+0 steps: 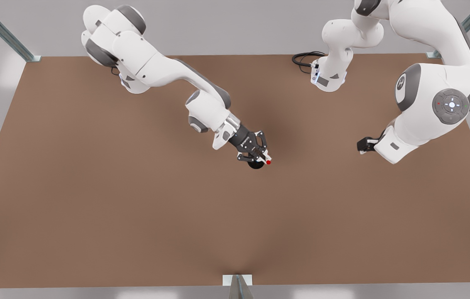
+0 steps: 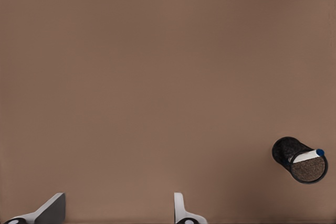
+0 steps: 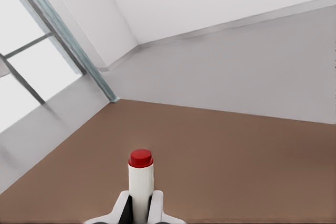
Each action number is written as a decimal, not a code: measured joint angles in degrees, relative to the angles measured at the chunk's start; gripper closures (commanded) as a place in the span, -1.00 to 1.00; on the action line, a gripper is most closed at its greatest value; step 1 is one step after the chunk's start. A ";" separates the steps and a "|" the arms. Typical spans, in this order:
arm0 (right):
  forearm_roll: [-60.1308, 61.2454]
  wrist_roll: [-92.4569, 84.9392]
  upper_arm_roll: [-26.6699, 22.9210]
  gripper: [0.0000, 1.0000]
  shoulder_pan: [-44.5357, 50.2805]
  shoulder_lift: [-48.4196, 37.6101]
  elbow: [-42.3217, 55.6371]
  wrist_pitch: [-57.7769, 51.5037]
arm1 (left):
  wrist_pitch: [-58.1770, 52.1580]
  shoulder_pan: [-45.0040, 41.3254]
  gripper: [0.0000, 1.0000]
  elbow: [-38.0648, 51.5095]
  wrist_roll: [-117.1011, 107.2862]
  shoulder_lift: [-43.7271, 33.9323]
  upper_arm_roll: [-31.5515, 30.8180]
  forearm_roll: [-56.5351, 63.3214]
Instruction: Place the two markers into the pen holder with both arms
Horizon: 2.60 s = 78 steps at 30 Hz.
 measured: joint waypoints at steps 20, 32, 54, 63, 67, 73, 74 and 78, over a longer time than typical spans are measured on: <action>-9.89 5.42 -5.41 0.57 0.60 1.53 -7.25 8.81 | -0.48 -0.53 -1.00 -0.30 5.81 1.63 0.00 -0.77; -11.24 6.72 -5.17 0.57 0.51 -1.79 -11.78 9.52 | -0.53 -0.20 -1.00 -0.44 6.44 1.97 -0.08 -1.03; -9.40 7.71 -9.79 0.57 7.21 2.37 -11.64 9.62 | -0.41 0.05 -1.00 -0.36 6.96 2.94 0.17 -0.75; -9.34 7.87 -9.82 0.57 7.00 2.26 -11.58 9.63 | -0.41 0.08 -1.00 -0.35 7.15 2.91 0.18 -0.74; -9.35 7.92 -9.82 0.57 6.93 2.29 -11.57 9.63 | -0.41 0.09 -1.00 -0.35 7.22 2.91 0.18 -0.71; -9.24 7.98 -9.83 0.57 7.09 2.36 -10.97 9.63 | -0.41 0.20 -1.00 -0.35 7.31 2.91 0.18 -0.69; -9.23 7.99 -9.85 0.57 7.10 2.37 -10.92 9.63 | -0.41 0.26 -1.00 -0.35 7.33 2.91 0.18 -0.69; -9.21 8.02 -9.90 0.57 7.13 2.43 -10.87 9.63 | -0.41 0.52 -1.00 -0.35 7.38 2.91 0.18 -0.71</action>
